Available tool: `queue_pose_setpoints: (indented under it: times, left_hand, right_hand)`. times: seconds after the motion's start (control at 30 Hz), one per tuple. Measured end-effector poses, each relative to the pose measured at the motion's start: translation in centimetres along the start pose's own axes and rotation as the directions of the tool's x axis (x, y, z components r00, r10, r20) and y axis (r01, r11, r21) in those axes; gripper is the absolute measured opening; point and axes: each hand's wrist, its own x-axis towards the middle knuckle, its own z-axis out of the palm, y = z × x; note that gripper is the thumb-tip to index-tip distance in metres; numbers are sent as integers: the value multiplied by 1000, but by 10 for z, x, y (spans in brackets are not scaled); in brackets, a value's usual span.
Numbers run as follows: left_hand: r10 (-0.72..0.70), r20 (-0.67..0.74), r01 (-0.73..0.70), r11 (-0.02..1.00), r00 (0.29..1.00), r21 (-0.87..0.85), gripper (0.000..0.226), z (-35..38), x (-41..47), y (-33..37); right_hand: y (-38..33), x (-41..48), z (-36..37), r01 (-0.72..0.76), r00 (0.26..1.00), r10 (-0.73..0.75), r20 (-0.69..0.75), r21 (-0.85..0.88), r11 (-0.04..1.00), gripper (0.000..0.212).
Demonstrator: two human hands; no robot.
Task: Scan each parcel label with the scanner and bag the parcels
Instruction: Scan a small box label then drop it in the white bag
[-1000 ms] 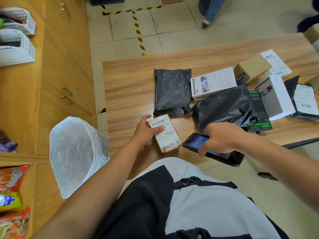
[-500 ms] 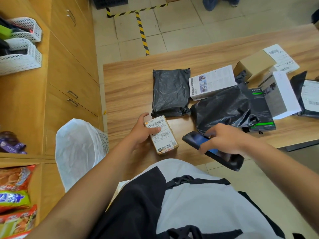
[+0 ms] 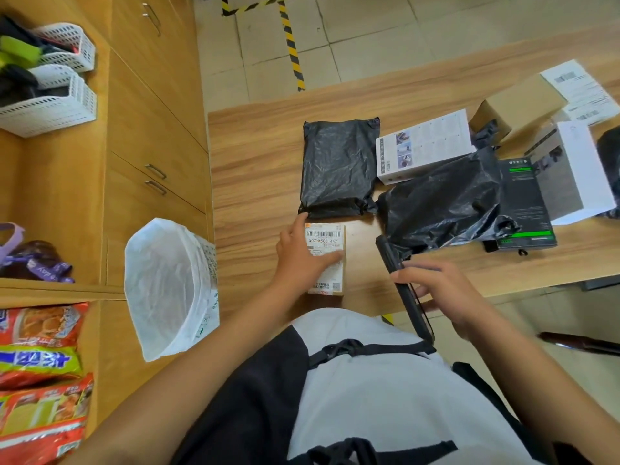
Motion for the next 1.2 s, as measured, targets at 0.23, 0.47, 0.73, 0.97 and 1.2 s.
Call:
queue_pose_setpoints:
  times: [0.23,0.47,0.73,0.97,1.2]
  left_hand:
    - [57,-49,-37,939,997,341,118,19,-25,-5]
    - [-28,-106,54,967,994,249,115,-24,-29,-29]
    - [-241,-231,225,970,943,-93,106,-106,-35,-92]
    - [-344,-444,281,938,827,-204,102,-178,-36,-173]
    - [-436,-482,349,899,760,-264,94,-209,-29,-236]
  right_hand:
    - [-5,-2,6,50,999,-50,0,-42,998,17]
    - [-14,3,31,68,995,-60,79,-104,992,13]
    - [-29,7,71,101,987,-79,138,-160,982,15]
    - [-35,3,109,116,990,-96,102,-218,969,14]
    - [-32,-10,139,85,995,-74,62,-190,978,14]
